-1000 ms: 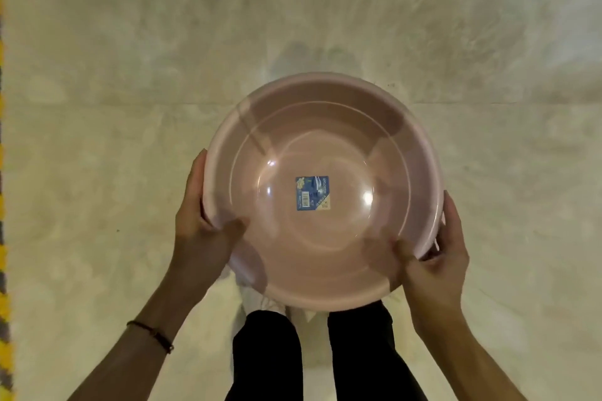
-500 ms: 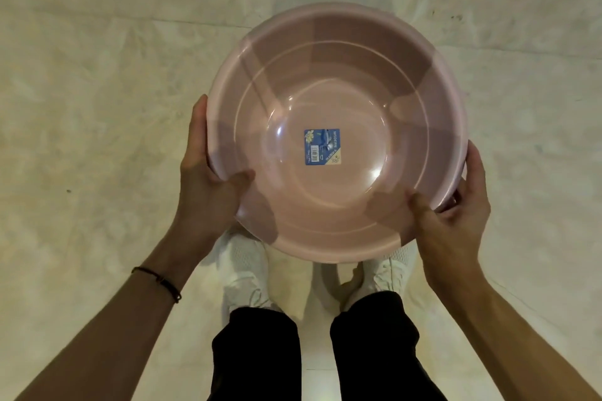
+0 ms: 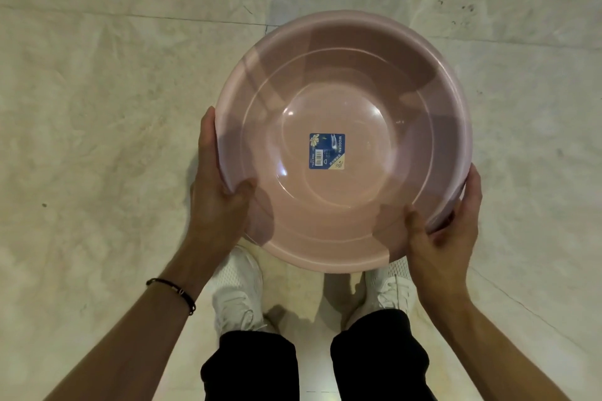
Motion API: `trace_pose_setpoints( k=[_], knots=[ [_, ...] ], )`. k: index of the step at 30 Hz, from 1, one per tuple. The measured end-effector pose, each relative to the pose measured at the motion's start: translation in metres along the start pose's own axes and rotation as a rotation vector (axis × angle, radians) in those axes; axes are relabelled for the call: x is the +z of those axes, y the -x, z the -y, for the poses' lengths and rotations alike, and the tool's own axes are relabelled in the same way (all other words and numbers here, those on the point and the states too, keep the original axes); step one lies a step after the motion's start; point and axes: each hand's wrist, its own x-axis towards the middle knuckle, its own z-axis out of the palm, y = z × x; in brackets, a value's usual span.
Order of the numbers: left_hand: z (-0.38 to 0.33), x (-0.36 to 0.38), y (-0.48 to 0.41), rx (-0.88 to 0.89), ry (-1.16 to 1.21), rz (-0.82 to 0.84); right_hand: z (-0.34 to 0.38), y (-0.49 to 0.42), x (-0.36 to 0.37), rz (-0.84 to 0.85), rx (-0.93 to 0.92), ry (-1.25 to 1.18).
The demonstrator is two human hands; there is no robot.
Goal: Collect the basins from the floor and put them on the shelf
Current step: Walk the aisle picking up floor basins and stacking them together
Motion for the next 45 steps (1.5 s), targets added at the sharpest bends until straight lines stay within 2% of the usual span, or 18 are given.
trace_pose_setpoints(
  k=[5, 9, 15, 27, 35, 45],
  knots=[
    [0.009, 0.009, 0.000, 0.007, -0.064, -0.056, -0.017, 0.001, 0.006, -0.079, 0.074, 0.022],
    [0.013, 0.016, 0.001, 0.025, -0.088, -0.113, -0.020, -0.008, 0.005, -0.066, 0.065, 0.030],
    [0.021, 0.023, 0.001, 0.041, 0.067, -0.170, -0.014, -0.043, 0.002, -0.029, 0.004, 0.053],
    [0.009, 0.016, 0.009, 0.132, 0.123, -0.133, -0.009, -0.057, -0.012, 0.113, -0.205, 0.021],
    [-0.054, -0.011, 0.053, 0.126, 0.120, -0.193, 0.069, -0.030, -0.040, 0.085, -0.187, 0.041],
    [-0.192, -0.078, 0.123, 0.106, 0.252, -0.230, 0.237, 0.006, -0.088, 0.139, -0.190, -0.038]
  ],
)
